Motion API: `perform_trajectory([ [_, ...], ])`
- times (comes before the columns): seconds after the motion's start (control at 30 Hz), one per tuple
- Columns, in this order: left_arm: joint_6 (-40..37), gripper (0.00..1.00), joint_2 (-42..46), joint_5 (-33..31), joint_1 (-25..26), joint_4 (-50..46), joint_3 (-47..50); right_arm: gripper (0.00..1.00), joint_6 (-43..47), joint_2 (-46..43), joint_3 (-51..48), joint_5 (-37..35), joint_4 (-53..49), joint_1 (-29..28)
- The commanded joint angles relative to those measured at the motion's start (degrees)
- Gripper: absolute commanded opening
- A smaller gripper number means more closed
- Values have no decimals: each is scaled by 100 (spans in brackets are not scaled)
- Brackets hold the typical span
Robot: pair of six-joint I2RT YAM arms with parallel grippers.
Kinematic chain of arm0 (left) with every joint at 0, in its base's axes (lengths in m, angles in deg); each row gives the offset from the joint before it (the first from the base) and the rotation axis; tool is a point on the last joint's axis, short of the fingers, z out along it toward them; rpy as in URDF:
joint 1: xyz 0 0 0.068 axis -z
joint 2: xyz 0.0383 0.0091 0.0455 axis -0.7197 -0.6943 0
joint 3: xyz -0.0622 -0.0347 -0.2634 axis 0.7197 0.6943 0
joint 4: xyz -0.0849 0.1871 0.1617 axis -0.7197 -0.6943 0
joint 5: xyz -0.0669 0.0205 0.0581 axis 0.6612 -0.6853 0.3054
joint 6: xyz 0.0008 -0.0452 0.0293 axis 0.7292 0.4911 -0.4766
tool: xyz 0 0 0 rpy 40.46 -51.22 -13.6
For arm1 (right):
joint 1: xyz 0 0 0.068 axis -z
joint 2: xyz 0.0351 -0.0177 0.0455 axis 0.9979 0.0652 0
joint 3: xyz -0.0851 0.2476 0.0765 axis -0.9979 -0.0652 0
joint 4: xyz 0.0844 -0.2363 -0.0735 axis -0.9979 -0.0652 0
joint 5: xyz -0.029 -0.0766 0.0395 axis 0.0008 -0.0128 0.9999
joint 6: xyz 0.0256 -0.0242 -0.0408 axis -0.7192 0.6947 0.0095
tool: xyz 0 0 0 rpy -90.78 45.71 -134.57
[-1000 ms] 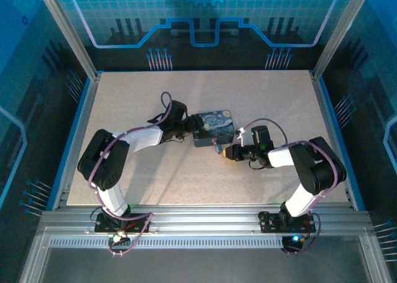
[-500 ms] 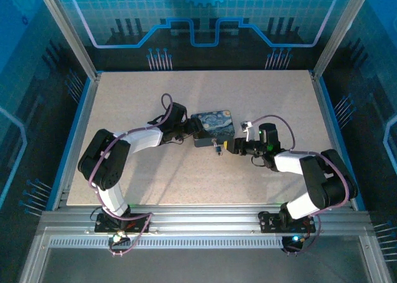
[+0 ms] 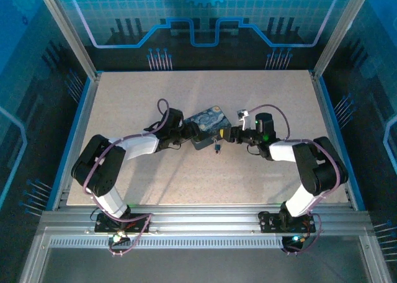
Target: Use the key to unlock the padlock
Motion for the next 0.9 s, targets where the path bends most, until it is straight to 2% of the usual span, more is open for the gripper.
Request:
perform_trajectory([
  [0.0, 49, 62, -8, -99, 185, -469, 294, 51, 58, 411, 282, 196, 376, 2],
  [0.13, 169, 62, 49, -152, 234, -307, 458, 52, -1, 565, 288, 216, 560, 44],
  [0.3, 182, 62, 36, -176, 230, -222, 506, 58, 15, 76, -223, 280, 416, 175],
  [0.43, 168, 62, 65, -181, 235, -221, 508, 62, -55, -44, -534, 627, 473, 293],
  [0.63, 174, 62, 51, -160, 230, -152, 514, 63, -278, 545, -548, 1335, 1022, 285],
  [0.87, 150, 62, 24, -173, 222, -94, 512, 58, -178, 1107, -237, 1412, 1063, 189],
])
